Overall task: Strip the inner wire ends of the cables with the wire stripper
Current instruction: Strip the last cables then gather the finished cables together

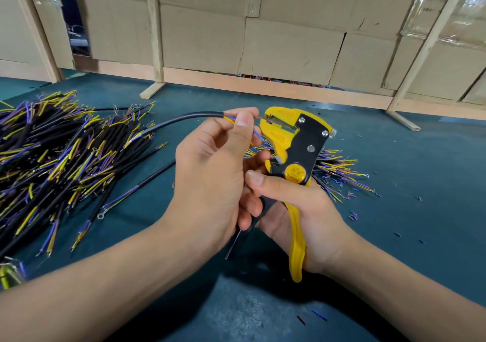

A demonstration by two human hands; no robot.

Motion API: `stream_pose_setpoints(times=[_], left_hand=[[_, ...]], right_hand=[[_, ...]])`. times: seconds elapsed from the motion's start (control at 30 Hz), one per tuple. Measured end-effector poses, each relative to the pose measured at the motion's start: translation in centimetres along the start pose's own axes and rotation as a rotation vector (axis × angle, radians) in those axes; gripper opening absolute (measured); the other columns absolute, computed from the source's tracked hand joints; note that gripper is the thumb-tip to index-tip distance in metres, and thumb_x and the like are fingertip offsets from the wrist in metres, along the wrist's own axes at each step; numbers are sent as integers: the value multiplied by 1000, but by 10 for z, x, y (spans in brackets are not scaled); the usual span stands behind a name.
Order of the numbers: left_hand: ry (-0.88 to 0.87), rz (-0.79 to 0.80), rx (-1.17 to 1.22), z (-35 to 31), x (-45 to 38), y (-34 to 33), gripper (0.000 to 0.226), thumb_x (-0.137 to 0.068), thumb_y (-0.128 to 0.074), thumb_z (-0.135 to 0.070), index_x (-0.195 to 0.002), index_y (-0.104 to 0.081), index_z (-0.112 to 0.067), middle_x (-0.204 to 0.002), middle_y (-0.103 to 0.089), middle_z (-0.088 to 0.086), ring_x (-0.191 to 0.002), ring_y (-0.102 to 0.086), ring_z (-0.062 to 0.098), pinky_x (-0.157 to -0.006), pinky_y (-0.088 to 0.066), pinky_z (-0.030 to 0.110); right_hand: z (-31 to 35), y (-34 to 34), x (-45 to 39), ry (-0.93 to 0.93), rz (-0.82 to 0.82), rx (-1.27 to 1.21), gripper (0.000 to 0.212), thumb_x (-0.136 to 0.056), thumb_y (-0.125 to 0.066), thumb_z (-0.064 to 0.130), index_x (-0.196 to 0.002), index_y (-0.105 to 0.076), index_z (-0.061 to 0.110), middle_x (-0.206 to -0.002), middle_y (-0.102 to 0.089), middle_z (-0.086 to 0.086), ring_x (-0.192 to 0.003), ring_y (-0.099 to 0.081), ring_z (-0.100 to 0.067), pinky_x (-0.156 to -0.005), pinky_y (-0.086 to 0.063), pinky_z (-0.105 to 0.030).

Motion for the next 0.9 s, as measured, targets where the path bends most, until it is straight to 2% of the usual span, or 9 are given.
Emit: stream_pose_setpoints(times=[0.23, 0.3, 0.4, 0.53, 0.6, 0.67, 0.7, 0.8, 0.9], left_hand=[[29, 7, -21, 3, 2, -1, 24, -99, -58, -41, -89, -68, -23, -79, -69, 13, -28, -43, 22, -37, -43, 26], [-8, -5, 43, 1, 2, -4, 25, -101, -57, -33, -88, -65, -14, -80, -66, 12, -39, -53, 25, -42, -47, 30], [-71, -47, 174, 0, -1, -6, 27, -101, -56, -17, -76, -56, -5, -86, -63, 4, -64, -61, 15, -58, -50, 31], [-10, -136, -159, -2, -1, 6, 26, -98, -61, -40, -86, -66, -18, -64, -59, -6, -38, -45, 22, -42, -38, 25], [21, -174, -230, -8, -8, 14, 25, -93, -65, -47, -91, -70, -23, -66, -62, -12, -42, -48, 23, -50, -40, 32], [4, -199, -155, -14, -18, 21, 24, -92, -68, -40, -82, -71, -19, -69, -63, -19, -61, -52, 16, -66, -37, 40], [-24, -197, -112, -16, -22, 23, 24, -93, -68, -34, -75, -70, -18, -68, -60, -21, -62, -46, 9, -72, -34, 36], [-27, -135, 54, -14, -30, 22, 21, -95, -65, -26, -77, -73, -23, -74, -45, -12, -59, -19, 13, -57, -24, 24], [-2, -17, 129, -14, -28, 15, 11, -97, -62, -27, -91, -68, -20, -58, -21, -10, -50, -11, 11, -42, -13, 22]], right_hand=[[-1, 1, 1, -16, -85, 11, 20, -91, -65, 12, -71, -60, 13, -54, -45, -10, -45, -51, -26, -54, -53, -35], [-4, 3, 2, -79, -186, 44, 32, -85, -66, 18, -58, -49, 14, -47, -36, -7, -37, -41, -22, -47, -48, -32], [-6, 8, 5, -147, -328, 69, 40, -74, -67, 24, -53, -34, 18, -44, -24, -2, -31, -24, -17, -41, -33, -22], [-3, -3, 2, -73, -197, -50, 25, -83, -64, 19, -64, -54, 7, -57, -49, -11, -48, -52, -27, -52, -50, -33], [-1, -7, 2, -59, -113, -101, 18, -86, -62, 14, -70, -60, 5, -65, -56, -13, -60, -64, -32, -63, -57, -40], [1, -8, 2, -44, -65, -114, 15, -88, -60, 12, -75, -60, 5, -69, -57, -15, -68, -68, -37, -72, -59, -48], [1, -7, 2, -37, -53, -118, 15, -89, -58, 11, -76, -60, 5, -69, -57, -16, -71, -69, -38, -75, -59, -52], [3, -1, 1, -20, -81, -116, 16, -89, -57, 11, -75, -61, 5, -69, -58, -15, -72, -70, -38, -79, -58, -56], [6, 4, 0, 11, -139, -93, 15, -88, -59, 11, -75, -64, 5, -70, -60, -15, -71, -70, -38, -80, -58, -59]])
Point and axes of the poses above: each hand's wrist, its own x-axis away from the middle knuckle, its own y-axis out of the back of the hand, z = x × y, the point moved 6 cm from there along -x, towards the middle knuckle
